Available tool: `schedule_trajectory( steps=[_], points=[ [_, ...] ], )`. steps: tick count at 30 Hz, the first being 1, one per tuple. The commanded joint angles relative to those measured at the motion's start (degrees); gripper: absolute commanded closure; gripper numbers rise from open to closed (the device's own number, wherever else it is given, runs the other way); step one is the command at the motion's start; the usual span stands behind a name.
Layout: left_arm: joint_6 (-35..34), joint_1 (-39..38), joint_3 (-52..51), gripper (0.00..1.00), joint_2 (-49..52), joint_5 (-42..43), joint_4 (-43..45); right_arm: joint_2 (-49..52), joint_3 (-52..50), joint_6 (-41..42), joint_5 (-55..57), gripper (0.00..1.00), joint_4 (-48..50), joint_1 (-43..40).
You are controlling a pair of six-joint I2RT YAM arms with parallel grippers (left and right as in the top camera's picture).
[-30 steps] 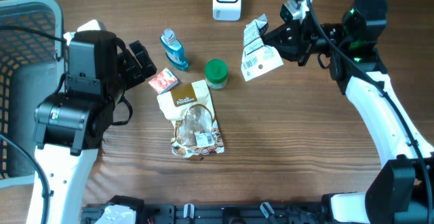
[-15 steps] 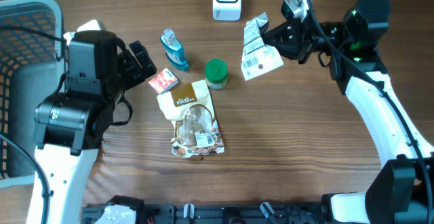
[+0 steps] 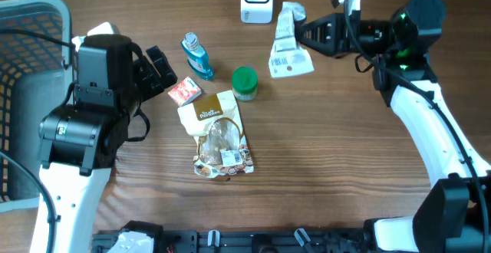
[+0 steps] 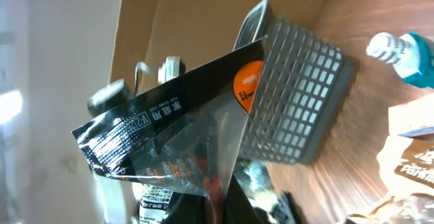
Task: Scan the item barcode
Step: 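Carry the package with the right gripper to the white scanner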
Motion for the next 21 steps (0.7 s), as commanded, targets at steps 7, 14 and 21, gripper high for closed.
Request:
schedule_trajectory(
  steps=[7,14,21],
  points=[
    [0.9,0.3,0.7,0.00,-0.6,-0.9,0.1,4.5,2.0,-7.5,31.1,0.95,-30.1,0.0],
    [0.9,0.3,0.7,0.00,-0.6,-0.9,0.1,4.5,10.9,-30.8,60.5,0.95,-54.0,0.7],
    [0.9,0.3,0.7,0.00,-0.6,-0.9,0.1,5.4,14.6,-45.2,84.9,0.95,-54.2,8.0]
  ],
)
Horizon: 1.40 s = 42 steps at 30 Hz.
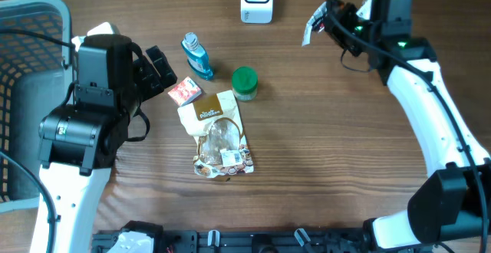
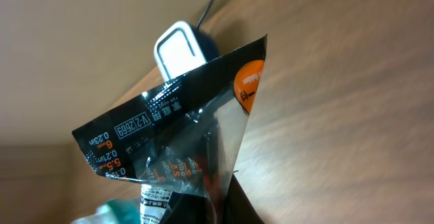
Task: Scan the item barcode
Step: 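Carry the package with the right gripper to the white scanner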
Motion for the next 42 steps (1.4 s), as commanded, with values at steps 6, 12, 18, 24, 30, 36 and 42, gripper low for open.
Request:
schedule_trajectory(
  steps=[6,12,18,24,30,36,42],
  points=[
    [0.9,0.3,0.7,0.00,-0.6,-0.7,0.1,7.2,3.7,-20.0,23.2,0.95,10.2,8.8],
    [0.9,0.3,0.7,0.00,-0.6,-0.7,0.1,20.3,18.9,-33.8,24.0,0.95,13.1,10.1],
    [0.9,0.3,0.7,0.00,-0.6,-0.7,0.1,28.6,24.9,-50.7,29.8,0.95,21.8,16.1],
    [0.9,0.3,0.7,0.00,-0.6,-0.7,0.1,32.8,24.9,-57.5,31.8,0.95,33.0,18.4],
    [0.9,0.3,0.7,0.00,-0.6,-0.7,0.1,37.7,24.9,-65.5,31.0,0.95,41.4,18.1],
    [0.9,0.3,0.7,0.00,-0.6,-0.7,0.1,41.6,24.9,-65.1,26.8,0.95,45.1,17.9],
    [0.9,0.3,0.7,0.00,-0.6,-0.7,0.1,44.2,24.9,-68.3,25.1,0.95,50.1,17.9]
  ],
)
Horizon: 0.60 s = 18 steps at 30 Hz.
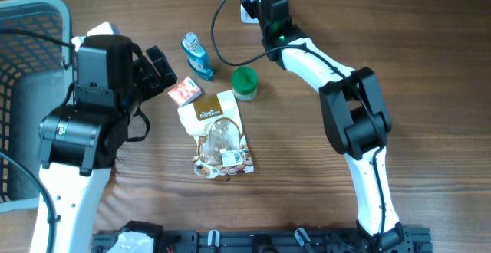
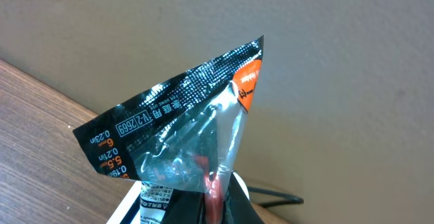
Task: Scan the item barcode
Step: 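Carry the package with the right gripper to the white scanner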
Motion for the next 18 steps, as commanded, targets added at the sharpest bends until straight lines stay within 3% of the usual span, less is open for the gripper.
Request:
schedule_trajectory(
  steps=[1,18],
  points=[
    [0.9,0.3,0.7,0.00,-0.6,-0.7,0.1,1.9,1.5,-2.0,-2.5,0.95,2.9,0.0],
    [0.9,0.3,0.7,0.00,-0.6,-0.7,0.1,0.0,1.5,-6.5,-3.2,0.95,-1.9,0.1]
  ],
)
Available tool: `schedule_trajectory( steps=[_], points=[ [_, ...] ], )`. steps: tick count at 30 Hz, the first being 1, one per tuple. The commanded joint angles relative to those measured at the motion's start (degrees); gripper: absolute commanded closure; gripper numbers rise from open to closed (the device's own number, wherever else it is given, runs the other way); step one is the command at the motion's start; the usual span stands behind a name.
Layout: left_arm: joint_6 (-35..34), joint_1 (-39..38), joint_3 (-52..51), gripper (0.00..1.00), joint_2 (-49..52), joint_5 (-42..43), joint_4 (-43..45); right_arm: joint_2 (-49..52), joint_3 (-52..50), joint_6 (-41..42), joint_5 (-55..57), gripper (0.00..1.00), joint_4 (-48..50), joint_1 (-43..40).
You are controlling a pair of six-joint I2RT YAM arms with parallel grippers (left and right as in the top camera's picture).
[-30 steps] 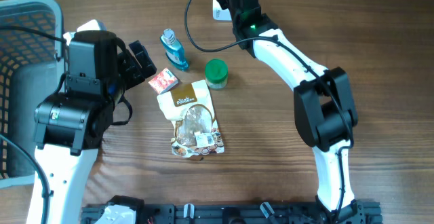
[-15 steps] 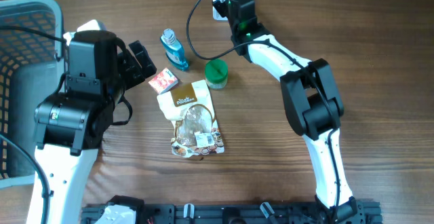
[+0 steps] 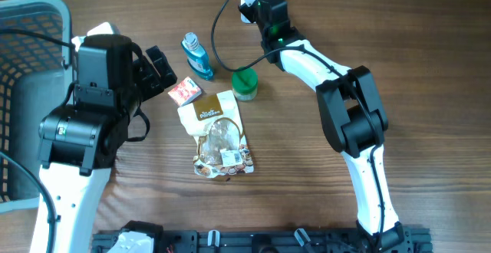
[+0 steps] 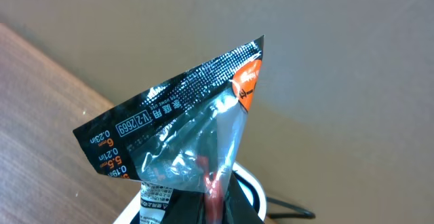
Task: Scan the item barcode
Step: 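Carry the package with the right gripper to the white scanner, then move the black package right and drop it on the table's right edge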
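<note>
My right gripper reaches to the table's far edge and is shut on a black-and-clear packet (image 4: 183,136) with an orange spot and a white barcode label (image 4: 159,197). From overhead the packet shows as a white scrap past the gripper. The white scanner (image 4: 252,187) lies right under the packet, only its rounded rim showing. My left gripper (image 3: 159,67) rests at the left beside a small pink box (image 3: 184,92), its fingers apart and holding nothing.
A blue bottle (image 3: 198,55), a green-lidded jar (image 3: 245,83) and a tan snack bag (image 3: 220,134) lie mid-table. A grey basket (image 3: 31,23) stands at the far left. The scanner's black cable (image 4: 285,212) trails off to the right.
The right gripper, still holding the packet, has shifted slightly over the scanner, and the wrist view has turned a little. The left arm has not moved.
The right gripper first held the packet at the far right of the table, label up. Then it was raised and turned, still at the right. Later it had reached across to the scanner at the far middle, where it now holds the packet just above it.
</note>
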Motion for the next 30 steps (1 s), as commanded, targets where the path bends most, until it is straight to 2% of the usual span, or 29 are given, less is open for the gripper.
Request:
schedule_trajectory(
  steps=[1,7,13,16,18,27,30],
  points=[
    [0.9,0.3,0.7,0.00,-0.6,-0.7,0.1,-2.9,1.4,-1.3,0.4,0.95,-2.7,0.1],
    [0.9,0.3,0.7,0.00,-0.6,-0.7,0.1,-12.7,1.3,-1.0,3.5,0.95,-12.7,0.1],
    [0.9,0.3,0.7,0.00,-0.6,-0.7,0.1,-22.5,1.3,9.6,13.0,0.95,-27.7,-1.3],
    [0.9,0.3,0.7,0.00,-0.6,-0.7,0.1,-26.4,1.3,17.1,20.3,0.95,-38.6,-2.8],
    [0.9,0.3,0.7,0.00,-0.6,-0.7,0.1,-28.9,1.3,23.3,21.3,0.95,-44.8,-5.1],
    [0.9,0.3,0.7,0.00,-0.6,-0.7,0.1,-32.3,0.6,46.6,24.7,0.95,-59.5,-18.9],
    [0.9,0.3,0.7,0.00,-0.6,-0.7,0.1,-32.3,-0.6,49.8,24.7,0.95,-60.8,-22.3]
  ],
)
